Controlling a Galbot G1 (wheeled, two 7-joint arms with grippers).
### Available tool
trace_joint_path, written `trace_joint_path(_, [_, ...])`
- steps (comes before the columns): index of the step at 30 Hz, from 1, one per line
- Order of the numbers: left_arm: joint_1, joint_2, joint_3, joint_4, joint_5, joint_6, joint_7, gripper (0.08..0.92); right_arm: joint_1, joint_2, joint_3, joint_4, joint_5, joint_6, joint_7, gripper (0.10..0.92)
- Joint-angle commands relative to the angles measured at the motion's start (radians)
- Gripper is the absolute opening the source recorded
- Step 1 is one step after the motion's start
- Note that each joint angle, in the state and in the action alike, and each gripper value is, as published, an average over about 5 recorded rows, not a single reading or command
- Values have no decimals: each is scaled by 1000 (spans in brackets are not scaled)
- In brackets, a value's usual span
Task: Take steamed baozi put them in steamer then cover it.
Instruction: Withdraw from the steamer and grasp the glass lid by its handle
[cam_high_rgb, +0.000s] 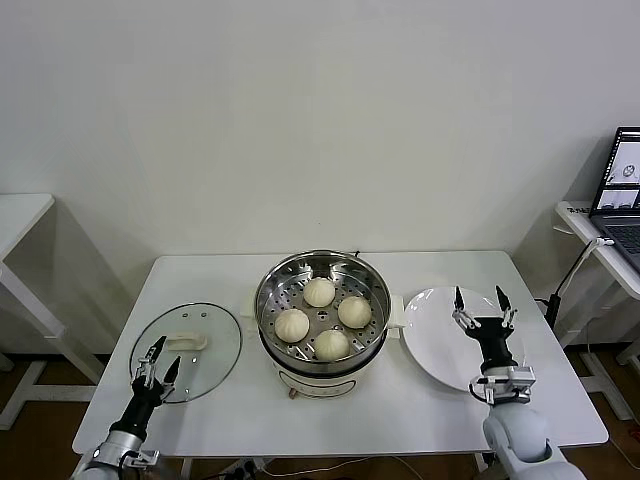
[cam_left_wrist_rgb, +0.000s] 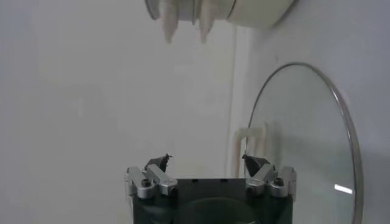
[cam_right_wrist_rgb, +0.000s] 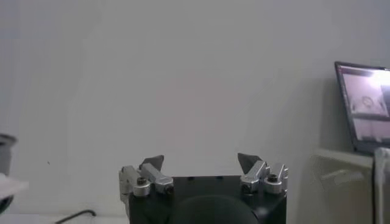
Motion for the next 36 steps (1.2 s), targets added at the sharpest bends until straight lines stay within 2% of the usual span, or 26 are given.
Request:
trace_joint_path(1, [-120, -2, 28, 94, 43, 10, -13, 823, -48, 46, 33, -5, -29, 6, -3, 823])
trace_joint_path(14, [-216, -2, 59, 198, 45, 18, -12, 823, -50, 59, 30, -13, -53, 13, -11, 823])
trace_joint_path(33, [-259, -17, 76, 234, 45, 69, 6, 822, -51, 60, 35, -13, -73, 19, -10, 823])
trace_joint_path(36, [-262, -15, 76, 245, 47, 70, 13, 798, -43, 54, 38, -9, -70, 16, -9, 823])
